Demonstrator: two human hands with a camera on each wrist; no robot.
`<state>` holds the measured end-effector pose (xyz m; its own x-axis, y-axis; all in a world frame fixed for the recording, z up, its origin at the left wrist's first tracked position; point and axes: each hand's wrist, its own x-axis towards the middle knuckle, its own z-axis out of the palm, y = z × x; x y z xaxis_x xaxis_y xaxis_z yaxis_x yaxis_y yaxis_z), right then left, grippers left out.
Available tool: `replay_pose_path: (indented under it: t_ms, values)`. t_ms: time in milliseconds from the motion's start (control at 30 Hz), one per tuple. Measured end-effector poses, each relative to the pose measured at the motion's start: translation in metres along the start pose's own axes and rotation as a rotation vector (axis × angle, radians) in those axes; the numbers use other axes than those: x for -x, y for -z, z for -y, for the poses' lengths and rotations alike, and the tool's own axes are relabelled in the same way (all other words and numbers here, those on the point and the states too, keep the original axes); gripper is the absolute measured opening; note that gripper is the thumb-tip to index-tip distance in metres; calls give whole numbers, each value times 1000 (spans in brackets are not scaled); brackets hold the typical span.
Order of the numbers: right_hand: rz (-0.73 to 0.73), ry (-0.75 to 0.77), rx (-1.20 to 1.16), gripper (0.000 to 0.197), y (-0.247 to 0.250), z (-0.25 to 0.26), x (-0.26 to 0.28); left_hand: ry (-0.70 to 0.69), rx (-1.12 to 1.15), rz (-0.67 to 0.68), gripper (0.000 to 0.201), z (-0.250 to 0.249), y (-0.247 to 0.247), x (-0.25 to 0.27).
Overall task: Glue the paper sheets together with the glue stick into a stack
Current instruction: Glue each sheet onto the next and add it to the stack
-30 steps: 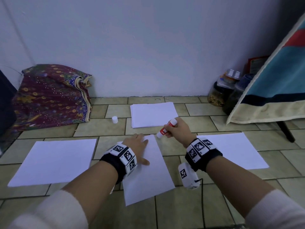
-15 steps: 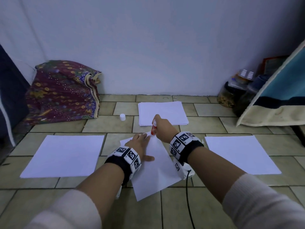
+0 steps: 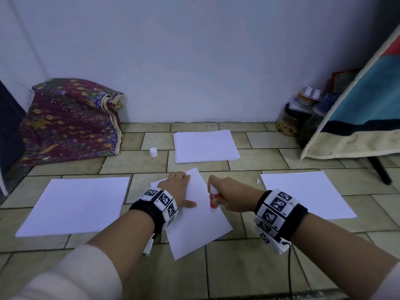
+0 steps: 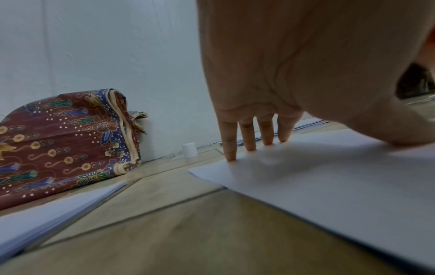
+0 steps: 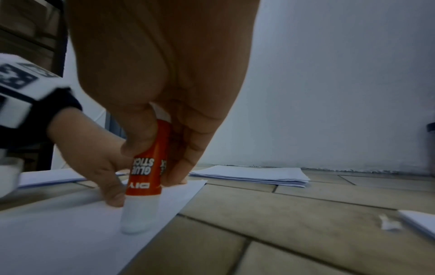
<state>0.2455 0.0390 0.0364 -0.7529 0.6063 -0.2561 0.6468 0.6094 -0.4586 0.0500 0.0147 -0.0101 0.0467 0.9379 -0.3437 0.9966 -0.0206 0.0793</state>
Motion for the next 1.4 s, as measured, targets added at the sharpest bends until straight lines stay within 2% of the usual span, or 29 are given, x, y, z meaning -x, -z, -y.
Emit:
replay_pose_path:
  t_ms: [233, 300, 367, 467, 533, 633, 767, 833, 933, 1167, 1300, 1400]
  values:
    - [138, 49, 37, 22, -4, -7, 29, 38, -161, -130, 88, -4, -1, 7]
    - [131, 56, 40, 23, 0, -12, 30, 11, -179, -148, 84, -6, 1, 9]
    - [42, 58, -78, 18, 5, -21, 28, -112, -135, -124, 71, -10, 4, 11]
    - [-197, -55, -543, 18, 15, -33, 22, -298, -135, -9, 43, -13, 9, 12]
    - [-373, -132, -721, 15, 21, -39, 18, -306, -191, 36, 42, -12, 13, 13]
    - [-538, -222, -807, 16, 23, -46, 8, -250, -215, 32, 57, -11, 18, 17]
    - [-618, -297, -743, 16, 19, -49, -4, -170, -221, -50, 75, -10, 15, 18]
    - [-640, -320, -724, 16, 16, -46, -10, -214, -176, -74, 73, -12, 12, 18]
    - [-645, -327, -679, 14, 14, -41, -23, -302, -182, -12, 63, -17, 14, 17]
    - [-543, -288, -463, 17, 10, -22, -50, -204, -182, 25, 56, -31, 17, 9]
    - [-490, -292, -358, 16, 7, -18, -58, -148, -105, 46, 63, -33, 19, 9]
    - [-392, -262, -198, 18, 16, -14, -57, -150, -89, 50, 74, -30, 16, 9]
